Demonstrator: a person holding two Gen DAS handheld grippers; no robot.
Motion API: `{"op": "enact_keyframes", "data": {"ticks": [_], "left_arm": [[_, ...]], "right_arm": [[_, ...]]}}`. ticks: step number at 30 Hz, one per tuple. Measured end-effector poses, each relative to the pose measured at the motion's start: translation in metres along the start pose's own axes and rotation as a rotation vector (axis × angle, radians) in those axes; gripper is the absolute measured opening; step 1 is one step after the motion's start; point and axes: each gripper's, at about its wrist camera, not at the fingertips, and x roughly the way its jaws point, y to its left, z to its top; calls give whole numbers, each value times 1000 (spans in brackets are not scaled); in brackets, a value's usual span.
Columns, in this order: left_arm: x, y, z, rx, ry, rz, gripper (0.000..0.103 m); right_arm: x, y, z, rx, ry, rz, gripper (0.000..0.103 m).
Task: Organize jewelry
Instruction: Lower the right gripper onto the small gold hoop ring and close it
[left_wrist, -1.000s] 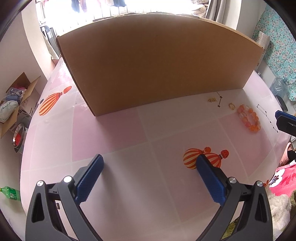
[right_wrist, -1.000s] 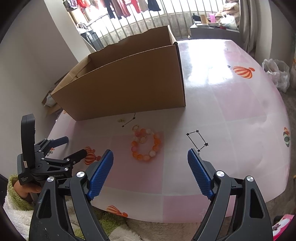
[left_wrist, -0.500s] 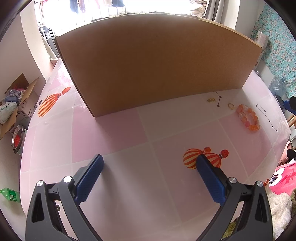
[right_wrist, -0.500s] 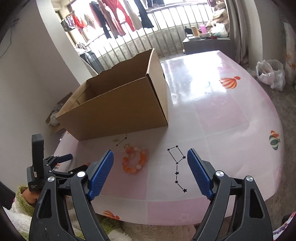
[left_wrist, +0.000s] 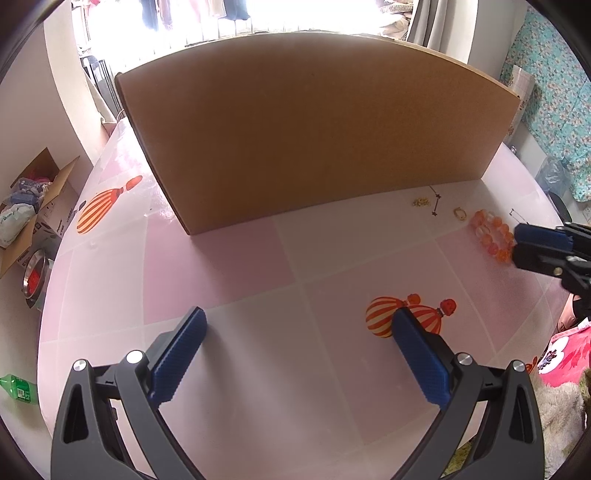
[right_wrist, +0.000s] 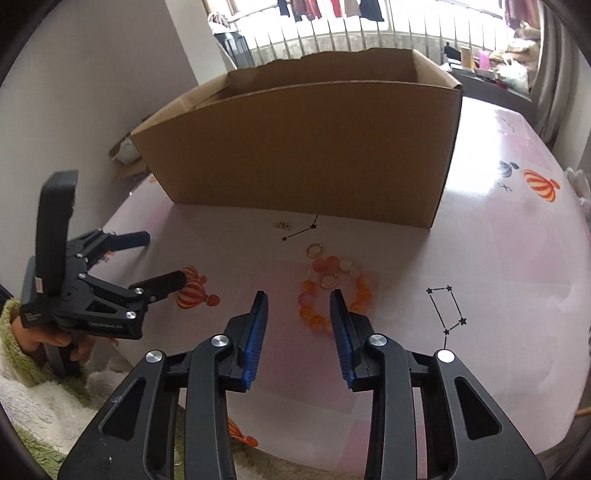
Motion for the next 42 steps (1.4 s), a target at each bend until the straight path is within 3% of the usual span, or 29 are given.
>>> {"op": "enact_keyframes", "data": {"ticks": [8,11,17,26,28,29,30,32,35,39,42], "left_arm": [[-2,-3,-1,4,-10,-3,99],[-2,-3,0,5,-12,-4,99],[-1,-4,1,6,-12,-4,99],[-1,-5,2,6,-9,-4,99],[-1,-5,2,6,-9,-4,99],[-1,-5,2,6,-9,-4,99],[-1,-5,2,6,-8,-4,99],[-1,-5,2,7,-6,-4,99],[-1,-6,2,7,-6,-5,99],[-1,-6,2,7,-6,-4,99],[-1,-6,2,7,-5,-4,99]], "right_arm": [[23,20,9,-171,85,-101,8],[25,25,13,-214,91,-111,7],[9,8,30,-112,10,-82,7],[12,-22,32,-64,20,-230,7],[13,-22,30,-49,31,-219,8],[12,-22,30,-38,27,-211,13],[9,-22,30,-28,17,-210,27],[-1,-21,30,-18,-32,-195,40],[-13,-11,29,-30,-87,-124,40],[-3,2,25,-60,-61,-51,40],[10,5,17,-53,-28,-44,28]]}}
